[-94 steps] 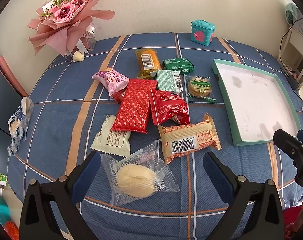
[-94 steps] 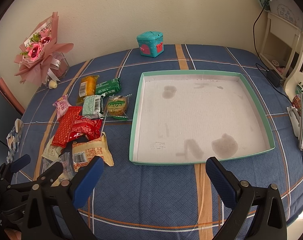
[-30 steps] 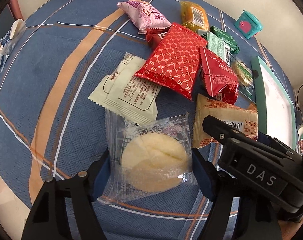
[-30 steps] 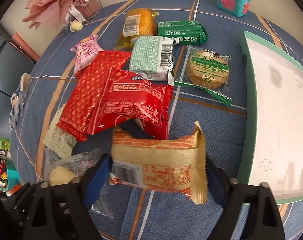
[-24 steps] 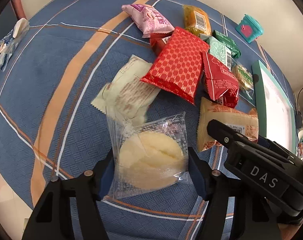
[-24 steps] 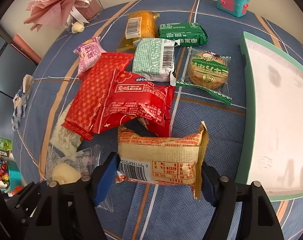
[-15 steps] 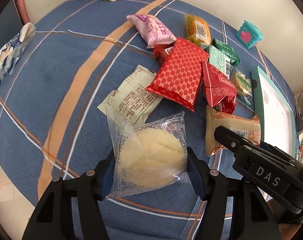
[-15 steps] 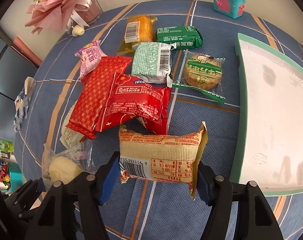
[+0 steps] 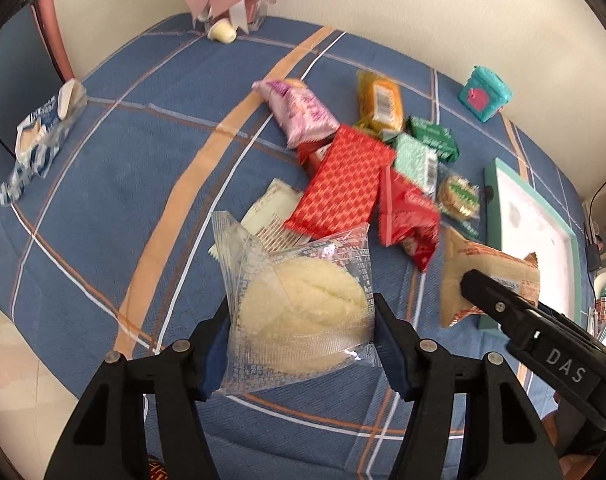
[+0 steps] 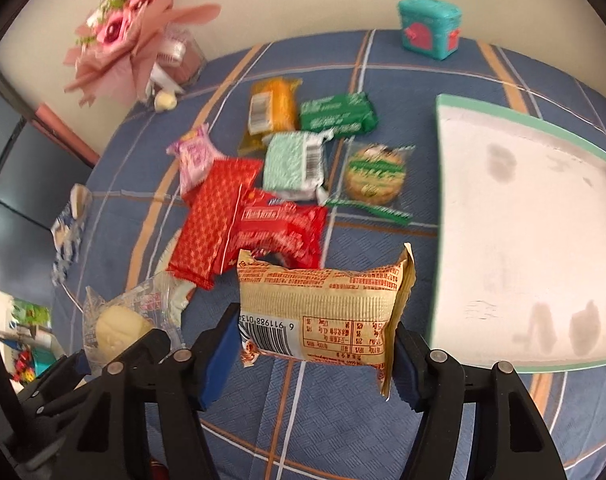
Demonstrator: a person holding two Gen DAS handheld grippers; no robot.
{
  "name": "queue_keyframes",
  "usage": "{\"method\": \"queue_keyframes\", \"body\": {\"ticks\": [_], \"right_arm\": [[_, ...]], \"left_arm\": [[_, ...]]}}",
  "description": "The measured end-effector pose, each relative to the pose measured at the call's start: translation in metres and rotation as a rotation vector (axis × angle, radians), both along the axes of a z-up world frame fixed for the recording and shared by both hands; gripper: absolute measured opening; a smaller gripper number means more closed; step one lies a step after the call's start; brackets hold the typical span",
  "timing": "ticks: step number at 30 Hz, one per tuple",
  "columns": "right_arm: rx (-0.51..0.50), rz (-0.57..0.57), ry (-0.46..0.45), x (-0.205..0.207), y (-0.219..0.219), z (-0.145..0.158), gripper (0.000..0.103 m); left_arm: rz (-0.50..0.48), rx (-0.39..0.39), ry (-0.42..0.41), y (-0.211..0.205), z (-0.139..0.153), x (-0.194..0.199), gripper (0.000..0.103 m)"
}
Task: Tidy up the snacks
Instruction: 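Carry bun and cake pack into the white tray and open both tools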
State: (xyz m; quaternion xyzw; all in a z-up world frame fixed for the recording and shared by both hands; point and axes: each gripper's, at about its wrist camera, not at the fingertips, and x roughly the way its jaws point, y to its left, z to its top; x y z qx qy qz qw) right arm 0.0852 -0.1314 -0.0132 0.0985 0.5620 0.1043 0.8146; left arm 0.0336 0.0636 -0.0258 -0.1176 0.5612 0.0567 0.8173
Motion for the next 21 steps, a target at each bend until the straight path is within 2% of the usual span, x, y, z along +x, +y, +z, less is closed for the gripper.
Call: {"method": "queue_keyframes", "body": {"ticks": [11, 15, 21], "right_arm": [[-0.037, -0.283, -0.054, 0.008, -0.096, 0.021, 0.070], [-0.008, -0.387, -0.049, 0.012, -0.131, 0.015, 0.070], [0.014, -0.500, -0.027, 0.023, -0.169, 0.001, 0.070]], "left_arm": [[-0.133, -0.001, -0.059, -0.078, 0.039, 0.040, 0.065], [-0.191, -0.015, -0.075, -0.115, 0.042, 0.060, 0.065], [-0.261, -0.043, -0.084, -0.167, 0.032, 0.092, 0.066]]}}
